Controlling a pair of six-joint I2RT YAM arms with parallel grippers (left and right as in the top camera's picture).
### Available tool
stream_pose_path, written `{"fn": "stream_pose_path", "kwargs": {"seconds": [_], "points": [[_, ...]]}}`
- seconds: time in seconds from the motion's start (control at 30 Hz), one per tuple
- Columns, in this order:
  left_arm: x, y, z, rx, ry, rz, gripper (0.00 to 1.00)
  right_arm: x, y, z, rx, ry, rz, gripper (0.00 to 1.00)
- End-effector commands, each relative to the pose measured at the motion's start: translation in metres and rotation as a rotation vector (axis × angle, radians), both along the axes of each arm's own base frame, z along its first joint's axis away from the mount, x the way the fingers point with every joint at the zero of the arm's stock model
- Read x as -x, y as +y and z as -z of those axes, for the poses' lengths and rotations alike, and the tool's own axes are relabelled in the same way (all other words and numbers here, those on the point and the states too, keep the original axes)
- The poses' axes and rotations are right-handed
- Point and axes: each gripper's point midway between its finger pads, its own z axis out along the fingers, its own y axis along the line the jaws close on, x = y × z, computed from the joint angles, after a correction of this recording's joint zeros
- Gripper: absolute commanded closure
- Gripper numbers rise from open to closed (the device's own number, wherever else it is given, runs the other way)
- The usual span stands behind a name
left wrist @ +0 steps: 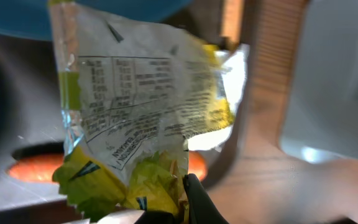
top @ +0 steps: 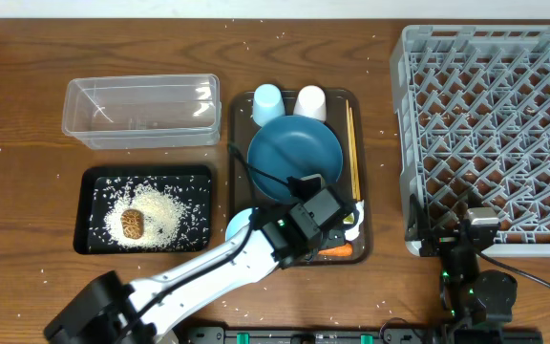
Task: Sort waste into correct bins and load items into the dishwasher rack
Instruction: 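Lift the wrapper and carry it left into the clear plastic bin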
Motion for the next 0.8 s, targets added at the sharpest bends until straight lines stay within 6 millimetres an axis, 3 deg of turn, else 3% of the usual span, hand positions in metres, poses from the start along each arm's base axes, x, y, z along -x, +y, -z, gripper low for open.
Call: {"fn": "stream_pose_path", "kwargs": {"seconds": [0.0, 0.2, 0.33, 0.4, 0.57, 0.77], "points": [[0.007, -0.006, -0.017, 0.062, 0.013, 0.032, 0.94, 0.0, -0.002, 0.001, 0.013, 0.003, 0.01, 0.01], [0.008, -0.007, -0.043, 0.128, -0.024, 0.035, 0.94, 0.0, -0.002, 0.001, 0.013, 0.003, 0.01, 0.01], [-0.013, 0.01, -0.066, 0.134, -0.13, -0.03, 0.94, 0.0, -0.002, 0.001, 0.013, 0.003, 0.01, 0.01], [-0.032, 0.029, -0.076, 0.105, -0.209, -0.105, 0.94, 0.0, -0.002, 0.001, 0.013, 0.003, 0.01, 0.01], [-0.087, 0.106, -0.098, -0.047, -0.41, -0.4, 0.94, 0.0, -0.002, 0.001, 0.013, 0.003, 0.01, 0.01], [-0.133, 0.189, -0.101, -0.165, -0.474, -0.675, 0.94, 0.0, -0.002, 0.001, 0.013, 0.003, 0.01, 0.01]]}}
